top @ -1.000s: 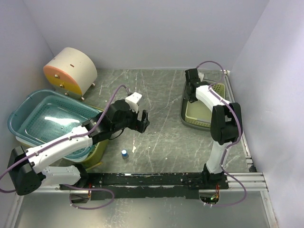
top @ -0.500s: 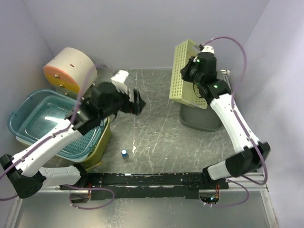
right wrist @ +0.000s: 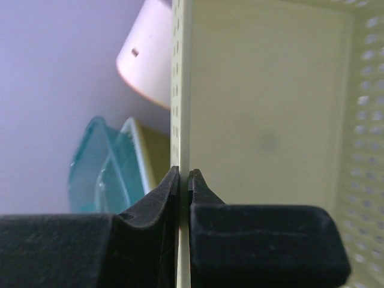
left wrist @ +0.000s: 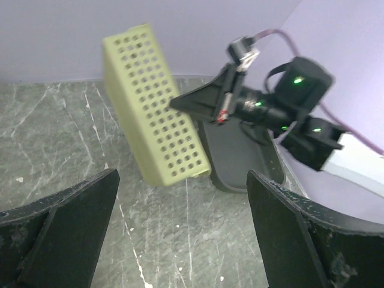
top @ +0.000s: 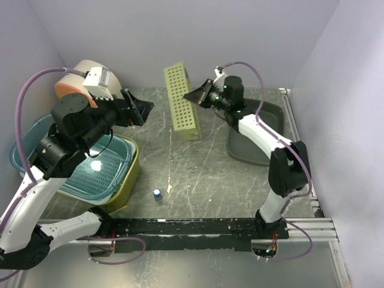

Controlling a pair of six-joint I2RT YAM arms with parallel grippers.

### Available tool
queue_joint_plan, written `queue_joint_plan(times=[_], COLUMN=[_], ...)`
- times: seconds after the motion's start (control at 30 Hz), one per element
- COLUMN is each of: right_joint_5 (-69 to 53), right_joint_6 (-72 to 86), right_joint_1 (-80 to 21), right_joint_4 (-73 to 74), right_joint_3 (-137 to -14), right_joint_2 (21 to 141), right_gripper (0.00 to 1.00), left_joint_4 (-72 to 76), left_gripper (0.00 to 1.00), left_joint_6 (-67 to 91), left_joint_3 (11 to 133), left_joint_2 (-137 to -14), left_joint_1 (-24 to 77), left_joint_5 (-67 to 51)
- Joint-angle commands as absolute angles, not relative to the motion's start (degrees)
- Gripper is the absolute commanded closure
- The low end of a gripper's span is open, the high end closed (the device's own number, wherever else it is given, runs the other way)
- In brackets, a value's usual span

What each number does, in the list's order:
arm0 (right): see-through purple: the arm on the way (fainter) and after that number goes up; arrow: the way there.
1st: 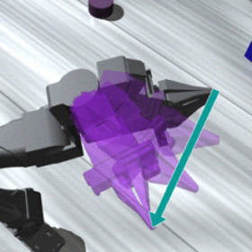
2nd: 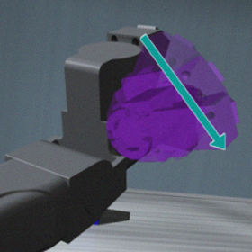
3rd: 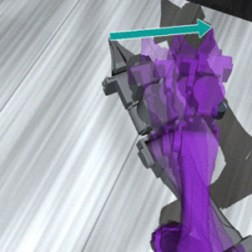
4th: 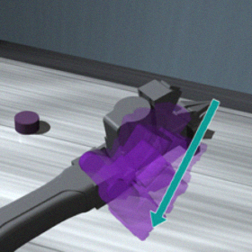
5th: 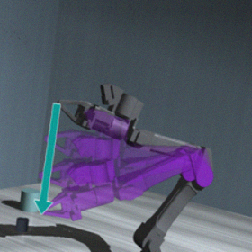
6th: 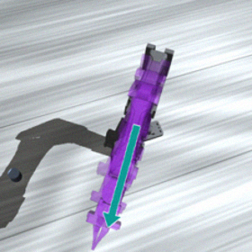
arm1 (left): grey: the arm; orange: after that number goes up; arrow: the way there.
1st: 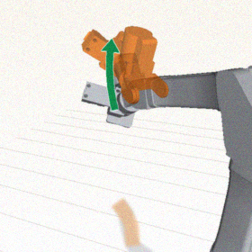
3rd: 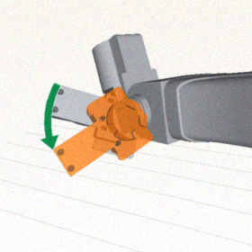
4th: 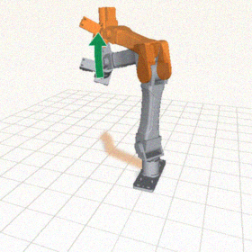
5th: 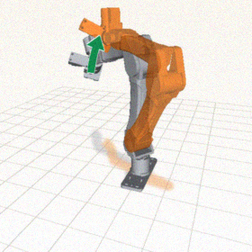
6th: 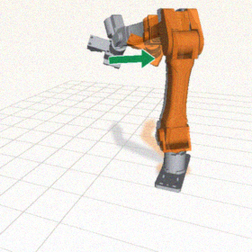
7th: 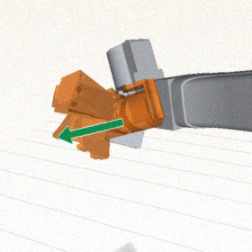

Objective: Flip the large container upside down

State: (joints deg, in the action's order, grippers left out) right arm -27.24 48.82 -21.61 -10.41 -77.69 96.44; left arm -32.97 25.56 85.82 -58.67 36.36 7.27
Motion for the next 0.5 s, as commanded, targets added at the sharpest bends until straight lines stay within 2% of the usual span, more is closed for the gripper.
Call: queue_joint_plan(times=[0.0,0.27,0.47], right_joint_5=[-36.5,-36.5,-33.4], right_joint_6=[61.1,84.0,95.0], right_joint_1=[-25.6,-27.9,-29.6], right_joint_4=[-31.4,-55.4,-62.3], right_joint_3=[-81.0,-88.7,-91.2], right_joint_2=[101.6,121.0,129.4], right_gripper=[1.00,1.00,1.00], left_joint_4=[-35.1,-36.1,-35.7], left_gripper=[0.01,0.01,0.01], left_joint_6=[26.2,27.1,27.7], left_joint_3=[86.8,86.8,85.3], left_joint_2=[-56.9,-56.8,-56.6], left_joint_1=[36.3,36.3,36.3], left_joint_5=[8.1,7.8,8.3])
